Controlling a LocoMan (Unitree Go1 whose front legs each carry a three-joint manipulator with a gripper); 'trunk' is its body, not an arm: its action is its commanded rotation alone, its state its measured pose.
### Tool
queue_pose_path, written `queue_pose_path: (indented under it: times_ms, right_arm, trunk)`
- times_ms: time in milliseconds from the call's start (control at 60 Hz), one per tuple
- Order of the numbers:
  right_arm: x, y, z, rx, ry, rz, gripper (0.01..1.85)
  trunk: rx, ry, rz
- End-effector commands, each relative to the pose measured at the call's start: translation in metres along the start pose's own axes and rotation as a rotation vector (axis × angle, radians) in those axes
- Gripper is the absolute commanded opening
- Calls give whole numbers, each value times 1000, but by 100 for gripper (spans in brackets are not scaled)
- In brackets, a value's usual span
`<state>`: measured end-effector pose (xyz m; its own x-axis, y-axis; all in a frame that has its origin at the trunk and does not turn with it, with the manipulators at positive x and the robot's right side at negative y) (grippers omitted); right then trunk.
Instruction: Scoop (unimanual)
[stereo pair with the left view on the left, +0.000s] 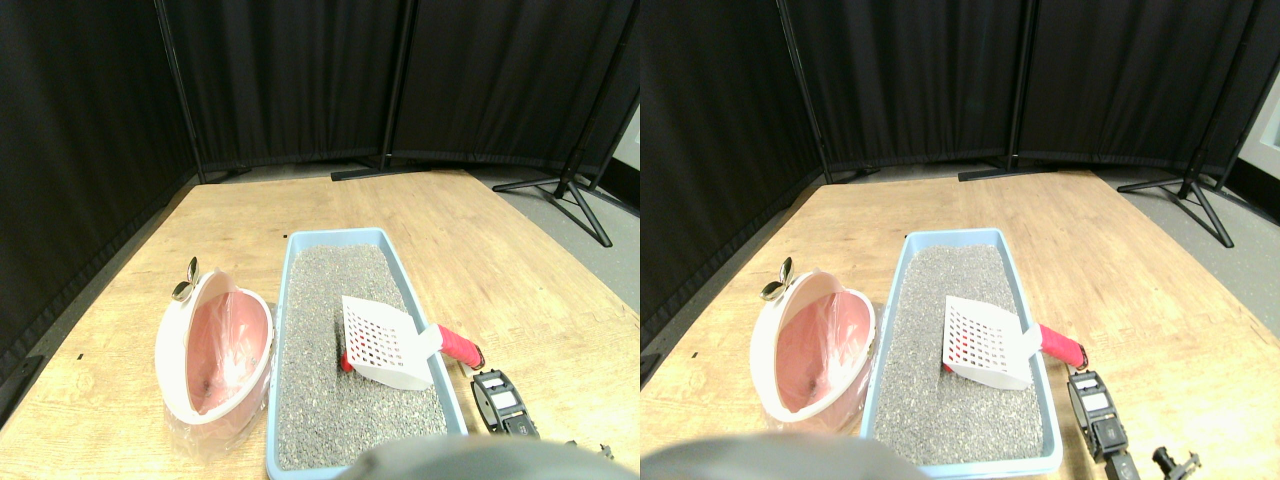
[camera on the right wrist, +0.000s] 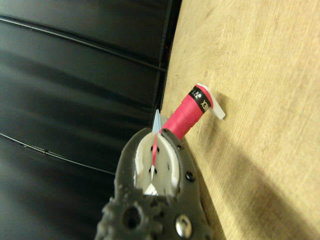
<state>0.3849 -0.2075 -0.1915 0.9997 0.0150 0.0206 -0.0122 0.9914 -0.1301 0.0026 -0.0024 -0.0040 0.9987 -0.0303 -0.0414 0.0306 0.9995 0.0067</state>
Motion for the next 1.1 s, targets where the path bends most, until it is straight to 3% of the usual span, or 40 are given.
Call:
queue_pose_path:
  times_ms: [17, 350, 500, 717, 1100]
  right_arm:
    - [0, 0, 10, -9, -43, -8, 45]
    - [-1, 1, 11, 57, -107, 59, 45]
    - [2, -2, 9, 172, -181, 120, 63]
    - [14, -3, 10, 277, -164, 163, 88]
    - [33, -3, 1, 323, -143, 181, 91]
  trunk:
    - [-8, -4, 6]
    - [-8, -5, 8]
    - [-10, -2, 8]
    - [-17, 2, 11]
    - [-21, 7, 21]
